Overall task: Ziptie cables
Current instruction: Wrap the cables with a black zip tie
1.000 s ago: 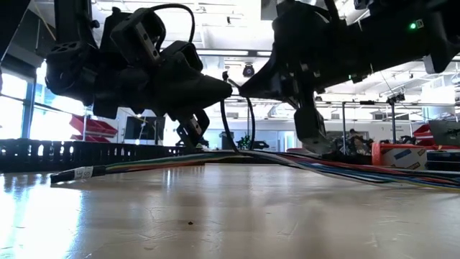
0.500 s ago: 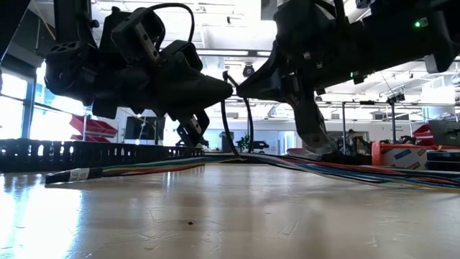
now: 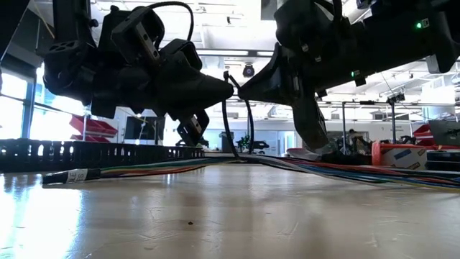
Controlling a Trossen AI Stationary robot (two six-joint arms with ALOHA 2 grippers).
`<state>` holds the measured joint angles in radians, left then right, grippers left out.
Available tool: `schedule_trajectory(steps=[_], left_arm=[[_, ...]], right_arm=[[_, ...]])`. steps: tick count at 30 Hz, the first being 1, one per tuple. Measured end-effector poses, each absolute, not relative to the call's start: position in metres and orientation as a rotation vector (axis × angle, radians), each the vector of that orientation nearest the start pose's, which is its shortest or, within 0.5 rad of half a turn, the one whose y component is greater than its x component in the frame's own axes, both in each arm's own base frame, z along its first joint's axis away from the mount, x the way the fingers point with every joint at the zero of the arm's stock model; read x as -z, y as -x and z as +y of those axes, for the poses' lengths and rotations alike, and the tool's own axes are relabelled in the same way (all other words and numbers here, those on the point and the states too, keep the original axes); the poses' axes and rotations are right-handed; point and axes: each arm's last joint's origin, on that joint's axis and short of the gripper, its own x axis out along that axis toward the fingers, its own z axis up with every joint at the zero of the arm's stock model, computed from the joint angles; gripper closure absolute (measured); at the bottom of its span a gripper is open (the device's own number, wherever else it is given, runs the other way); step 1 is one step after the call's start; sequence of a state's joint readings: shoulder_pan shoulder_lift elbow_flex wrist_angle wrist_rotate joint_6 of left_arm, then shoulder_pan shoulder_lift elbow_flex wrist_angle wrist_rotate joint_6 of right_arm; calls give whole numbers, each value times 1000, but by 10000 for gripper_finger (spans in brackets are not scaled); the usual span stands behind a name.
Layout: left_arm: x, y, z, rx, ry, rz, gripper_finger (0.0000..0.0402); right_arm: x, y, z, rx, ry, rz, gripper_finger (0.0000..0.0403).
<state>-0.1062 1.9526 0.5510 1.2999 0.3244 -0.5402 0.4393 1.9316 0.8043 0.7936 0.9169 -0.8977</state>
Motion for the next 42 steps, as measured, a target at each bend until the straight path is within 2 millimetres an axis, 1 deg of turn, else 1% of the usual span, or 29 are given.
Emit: schedule_trajectory(steps=[6, 12, 29, 34, 42], left_arm=[[-107, -311, -42, 388, 538, 213, 402], [-108, -311, -42, 387, 528, 208, 402], [-108, -311, -42, 383, 528, 202, 402], [-108, -311, -42, 382, 531, 203, 402], [-108, -311, -42, 382, 548, 207, 402]], right_arm=[[-124, -328, 128, 355, 1047, 488, 403], [-122, -327, 128, 353, 973, 485, 403], [-123, -329, 130, 310, 955, 454, 403], [-125, -330, 130, 307, 968, 452, 403], [-138, -341, 136, 282, 1062, 427, 403]])
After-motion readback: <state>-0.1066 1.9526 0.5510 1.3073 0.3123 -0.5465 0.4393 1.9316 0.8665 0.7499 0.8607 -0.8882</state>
